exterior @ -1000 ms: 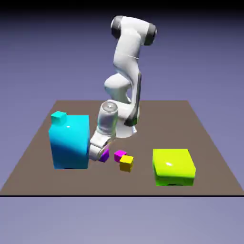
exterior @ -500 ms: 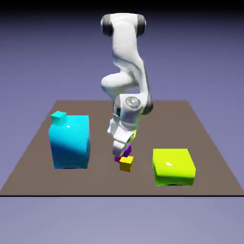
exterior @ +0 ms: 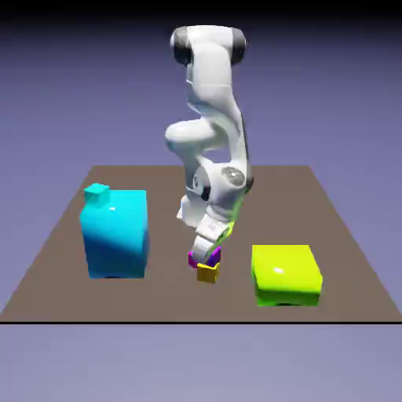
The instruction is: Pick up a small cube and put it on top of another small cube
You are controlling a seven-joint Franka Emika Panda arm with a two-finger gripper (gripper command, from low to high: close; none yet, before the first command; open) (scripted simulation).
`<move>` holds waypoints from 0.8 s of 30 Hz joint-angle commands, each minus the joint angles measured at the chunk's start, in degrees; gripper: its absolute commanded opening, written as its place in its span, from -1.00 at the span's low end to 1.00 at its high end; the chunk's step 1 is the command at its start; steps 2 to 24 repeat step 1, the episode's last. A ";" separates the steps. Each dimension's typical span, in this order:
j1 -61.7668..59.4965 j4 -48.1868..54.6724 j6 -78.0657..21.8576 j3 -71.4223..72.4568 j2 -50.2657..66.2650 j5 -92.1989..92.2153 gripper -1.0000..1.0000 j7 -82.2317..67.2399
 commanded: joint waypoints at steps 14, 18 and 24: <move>0.10 0.18 -2.27 0.17 -2.08 0.31 1.00 -0.25; 0.10 0.18 -2.27 0.17 -2.08 0.31 1.00 -0.25; 0.10 0.18 -2.27 0.17 -2.08 0.31 1.00 -0.25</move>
